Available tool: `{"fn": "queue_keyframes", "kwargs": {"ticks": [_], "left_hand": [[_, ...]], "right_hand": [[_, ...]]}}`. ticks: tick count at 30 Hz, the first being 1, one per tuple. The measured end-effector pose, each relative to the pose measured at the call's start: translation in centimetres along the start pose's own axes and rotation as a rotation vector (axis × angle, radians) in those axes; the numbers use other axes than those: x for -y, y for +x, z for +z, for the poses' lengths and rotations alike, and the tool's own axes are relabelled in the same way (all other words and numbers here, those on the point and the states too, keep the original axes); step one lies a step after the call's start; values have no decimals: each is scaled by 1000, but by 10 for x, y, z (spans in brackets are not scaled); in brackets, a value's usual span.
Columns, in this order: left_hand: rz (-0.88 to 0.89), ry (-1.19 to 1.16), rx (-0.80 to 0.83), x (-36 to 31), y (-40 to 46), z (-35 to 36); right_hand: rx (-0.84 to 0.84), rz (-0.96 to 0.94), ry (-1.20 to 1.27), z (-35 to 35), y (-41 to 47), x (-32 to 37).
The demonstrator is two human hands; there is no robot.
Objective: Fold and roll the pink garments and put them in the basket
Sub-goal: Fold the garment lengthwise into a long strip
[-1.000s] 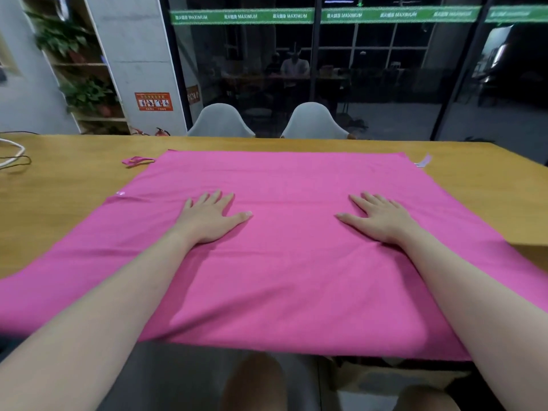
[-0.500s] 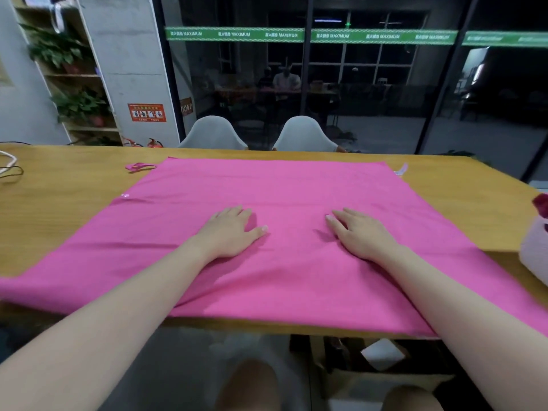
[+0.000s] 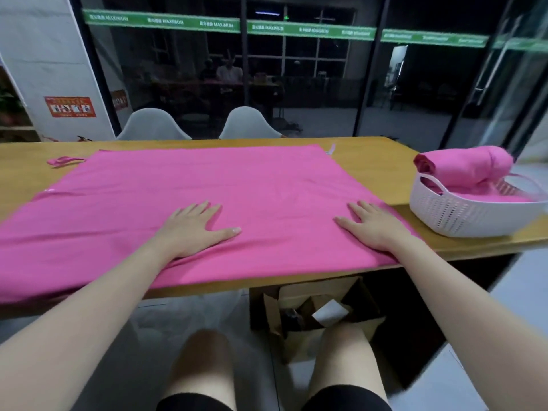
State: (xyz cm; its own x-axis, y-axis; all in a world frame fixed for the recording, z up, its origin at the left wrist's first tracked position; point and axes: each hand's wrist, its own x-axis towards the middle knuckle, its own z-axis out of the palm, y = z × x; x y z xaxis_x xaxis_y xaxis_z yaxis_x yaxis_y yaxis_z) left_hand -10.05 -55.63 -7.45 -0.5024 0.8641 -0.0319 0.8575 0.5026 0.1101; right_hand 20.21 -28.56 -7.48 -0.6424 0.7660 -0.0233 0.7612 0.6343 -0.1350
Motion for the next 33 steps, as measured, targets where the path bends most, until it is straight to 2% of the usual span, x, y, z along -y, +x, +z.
{"fn": "queue_keyframes", "kwargs": {"ticks": [4,8,15,20,26,31,33], "left_hand": [[-5,-16,-11,-4,-2,-1],[-4,-32,-40,-12,-6,-5],[6,-29,-8,-20,-34,-12],[-35,-32,-37,11,-78,-10],[-274,-47,-26,96,-130,-19],[-629,9,-96,188,-185,-15],[-710,22,-114,214,-199,-11]], "right_hand": [[4,29,-40,-5,-7,-12],[-30,34,-71,-6,-11,14],[10,-327,61,4,-33,163],[36,-547,91,18,-49,243],[79,-688,57,27,-47,297],[84,-728,32,40,-47,299],[92,-727,25,40,-47,299]]}}
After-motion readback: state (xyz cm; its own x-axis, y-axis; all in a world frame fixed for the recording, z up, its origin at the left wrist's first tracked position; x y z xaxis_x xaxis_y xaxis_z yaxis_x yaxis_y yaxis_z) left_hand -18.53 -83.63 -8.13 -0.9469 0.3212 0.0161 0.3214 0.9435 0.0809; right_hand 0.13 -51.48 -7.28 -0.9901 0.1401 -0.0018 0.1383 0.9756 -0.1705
